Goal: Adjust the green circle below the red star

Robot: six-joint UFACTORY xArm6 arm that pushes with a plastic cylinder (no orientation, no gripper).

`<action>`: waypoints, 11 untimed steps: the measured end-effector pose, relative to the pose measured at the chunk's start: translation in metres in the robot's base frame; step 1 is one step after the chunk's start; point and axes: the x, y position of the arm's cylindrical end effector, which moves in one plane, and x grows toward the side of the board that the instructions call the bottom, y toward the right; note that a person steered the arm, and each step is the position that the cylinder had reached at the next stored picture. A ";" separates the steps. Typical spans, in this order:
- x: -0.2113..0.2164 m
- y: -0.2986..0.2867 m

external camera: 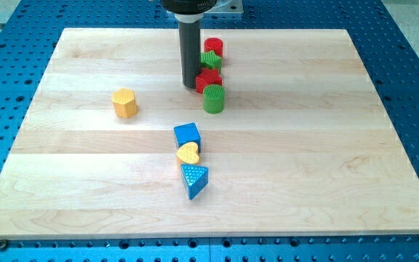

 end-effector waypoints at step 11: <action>0.069 0.080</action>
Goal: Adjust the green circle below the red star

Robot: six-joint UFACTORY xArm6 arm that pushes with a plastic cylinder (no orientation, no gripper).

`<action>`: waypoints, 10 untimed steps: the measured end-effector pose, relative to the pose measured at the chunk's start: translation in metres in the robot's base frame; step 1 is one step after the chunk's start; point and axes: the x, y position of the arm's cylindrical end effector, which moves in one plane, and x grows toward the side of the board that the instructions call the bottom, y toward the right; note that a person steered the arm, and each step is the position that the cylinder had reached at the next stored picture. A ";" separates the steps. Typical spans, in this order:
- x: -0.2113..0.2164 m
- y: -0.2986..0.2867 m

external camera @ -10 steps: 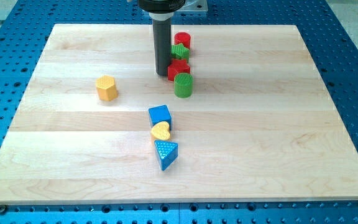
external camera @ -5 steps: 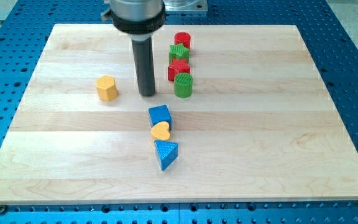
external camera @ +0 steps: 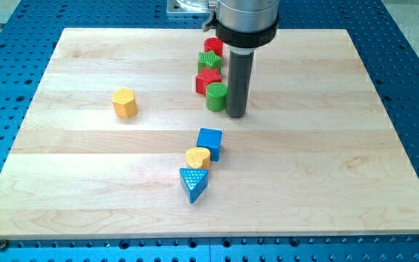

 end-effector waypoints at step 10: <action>0.027 0.000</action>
